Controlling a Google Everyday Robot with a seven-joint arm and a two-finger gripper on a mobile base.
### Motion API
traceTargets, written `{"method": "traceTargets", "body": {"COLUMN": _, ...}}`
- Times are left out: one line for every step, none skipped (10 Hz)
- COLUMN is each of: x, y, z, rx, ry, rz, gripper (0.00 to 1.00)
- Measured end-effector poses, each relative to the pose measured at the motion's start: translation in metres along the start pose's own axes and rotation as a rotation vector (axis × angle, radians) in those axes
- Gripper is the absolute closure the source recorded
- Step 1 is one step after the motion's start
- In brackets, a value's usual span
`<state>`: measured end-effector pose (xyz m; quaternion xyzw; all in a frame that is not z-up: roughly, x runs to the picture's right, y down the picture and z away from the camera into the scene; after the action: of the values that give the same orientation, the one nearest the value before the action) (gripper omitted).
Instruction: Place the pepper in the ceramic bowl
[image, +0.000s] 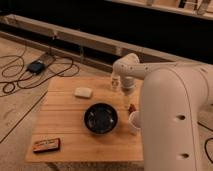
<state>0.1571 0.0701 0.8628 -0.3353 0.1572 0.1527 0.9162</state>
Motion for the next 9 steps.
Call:
{"method": "traceTargets", "body": {"x": 0.002, "y": -0.004, "z": 0.004, "rx": 0.007, "ry": 0.001, "rz": 0.029, "gripper": 0.2}}
{"method": "traceTargets", "body": {"x": 0.004, "y": -0.007, "z": 0.009, "rx": 0.013, "ry": 0.002, "rz": 0.065, "gripper": 0.2}}
{"method": "traceTargets", "body": {"x": 0.004, "y": -0.008, "z": 0.012, "rx": 0.016, "ry": 0.002, "rz": 0.089, "gripper": 0.2}}
{"method": "traceTargets", "body": {"x": 0.004, "y": -0.008, "z": 0.015, "rx": 0.015, "ry": 0.003, "rz": 0.104, "gripper": 0.2}}
{"method": "traceTargets", "body": {"x": 0.004, "y": -0.007, "z": 0.018, "rx": 0.013, "ry": 0.001, "rz": 0.125, "gripper": 0.2}}
{"method": "traceTargets", "body": {"x": 0.003, "y": -0.005, "z": 0.022, "rx": 0.008, "ry": 0.0, "rz": 0.14, "gripper": 0.2}}
{"method": "traceTargets", "body": {"x": 0.001, "y": -0.002, "z": 0.025, "rx": 0.004, "ry": -0.001, "rz": 0.153, "gripper": 0.2}}
{"method": "traceTargets", "body": {"x": 0.001, "y": 0.0, "z": 0.028, "rx": -0.001, "ry": 0.001, "rz": 0.162, "gripper": 0.2}}
{"method": "traceTargets", "body": {"x": 0.0, "y": 0.003, "z": 0.032, "rx": -0.012, "ry": -0.001, "rz": 0.176, "gripper": 0.2}}
